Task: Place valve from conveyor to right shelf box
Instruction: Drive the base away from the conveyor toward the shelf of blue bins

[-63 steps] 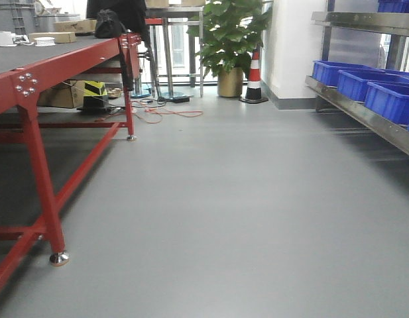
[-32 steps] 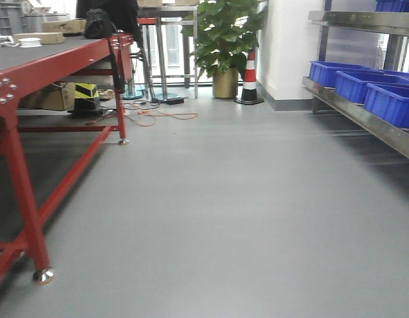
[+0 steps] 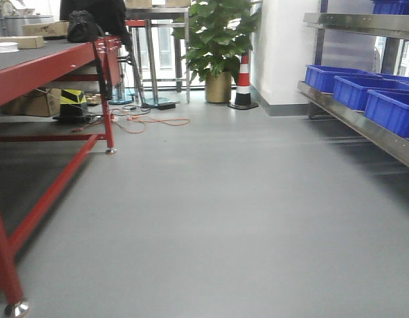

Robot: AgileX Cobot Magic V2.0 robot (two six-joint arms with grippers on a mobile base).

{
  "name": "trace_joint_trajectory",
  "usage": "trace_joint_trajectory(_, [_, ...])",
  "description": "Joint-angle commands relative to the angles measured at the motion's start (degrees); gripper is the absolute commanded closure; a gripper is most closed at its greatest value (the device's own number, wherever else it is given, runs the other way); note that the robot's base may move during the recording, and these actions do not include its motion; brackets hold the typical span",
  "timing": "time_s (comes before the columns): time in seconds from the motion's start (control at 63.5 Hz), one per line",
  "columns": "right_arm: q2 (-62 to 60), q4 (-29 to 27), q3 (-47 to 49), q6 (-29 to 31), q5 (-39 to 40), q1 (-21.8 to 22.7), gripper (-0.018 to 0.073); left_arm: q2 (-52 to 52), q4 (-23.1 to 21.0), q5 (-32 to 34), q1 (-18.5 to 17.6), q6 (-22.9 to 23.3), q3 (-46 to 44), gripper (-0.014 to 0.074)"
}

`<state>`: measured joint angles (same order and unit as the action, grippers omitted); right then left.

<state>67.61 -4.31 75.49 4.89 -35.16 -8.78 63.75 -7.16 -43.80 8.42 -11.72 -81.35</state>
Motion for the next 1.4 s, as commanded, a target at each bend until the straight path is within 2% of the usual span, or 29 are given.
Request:
trace_joint_trajectory(0.0, [-0.92,0.48,0.55,0.08,4.37,0.23,0.0713,-0.69,-0.76,2.96,-0.36,0.39,-0.79,0.0708])
trace_joint_trajectory(1.387, [-0.92,0.48,0.55,0.08,4.37,0.23,0.0713,-0.69,-0.76,2.96,-0.36,0.39,-0.79,0.0708])
